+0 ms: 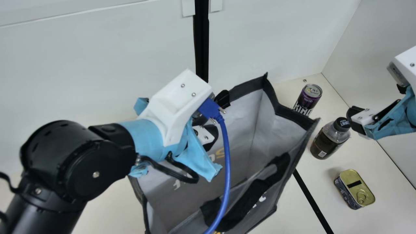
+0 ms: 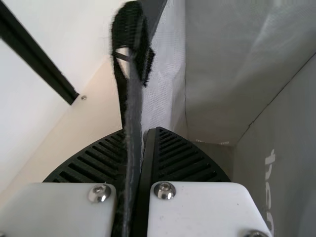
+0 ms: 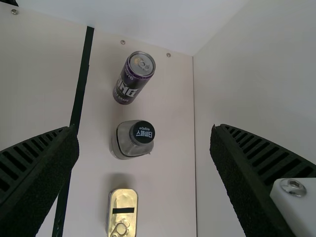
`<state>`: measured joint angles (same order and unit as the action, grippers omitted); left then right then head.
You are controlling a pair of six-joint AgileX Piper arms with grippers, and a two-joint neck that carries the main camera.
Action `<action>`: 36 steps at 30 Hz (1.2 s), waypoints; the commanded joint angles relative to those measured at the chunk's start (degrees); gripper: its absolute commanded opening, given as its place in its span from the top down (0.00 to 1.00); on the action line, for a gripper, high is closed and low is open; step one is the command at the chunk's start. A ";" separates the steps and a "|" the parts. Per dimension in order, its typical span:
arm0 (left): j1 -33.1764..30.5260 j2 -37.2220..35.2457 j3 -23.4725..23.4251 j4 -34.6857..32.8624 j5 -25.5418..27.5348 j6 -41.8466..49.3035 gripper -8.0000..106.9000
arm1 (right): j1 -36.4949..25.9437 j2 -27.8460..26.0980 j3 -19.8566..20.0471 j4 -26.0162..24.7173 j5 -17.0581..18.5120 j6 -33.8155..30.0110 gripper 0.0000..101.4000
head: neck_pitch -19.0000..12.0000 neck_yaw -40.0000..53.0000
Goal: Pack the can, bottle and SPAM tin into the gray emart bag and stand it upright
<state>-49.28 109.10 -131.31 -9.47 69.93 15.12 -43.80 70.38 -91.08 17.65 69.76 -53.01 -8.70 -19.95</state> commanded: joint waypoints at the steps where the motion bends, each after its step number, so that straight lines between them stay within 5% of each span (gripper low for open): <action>1: 0.07 -0.31 -0.46 2.05 -0.03 -1.10 1.00 | 0.00 0.00 0.00 0.00 0.00 0.00 0.06 | -1.30 -0.05; 36: 0.85 -13.14 9.05 30.96 -0.03 -20.51 1.00 | 0.00 0.00 0.00 0.00 0.00 0.00 0.06 | -1.30 -0.05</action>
<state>-48.29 96.14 -122.44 19.64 69.87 -4.78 -43.80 70.38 -91.08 17.65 69.76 -53.01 -8.70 -19.86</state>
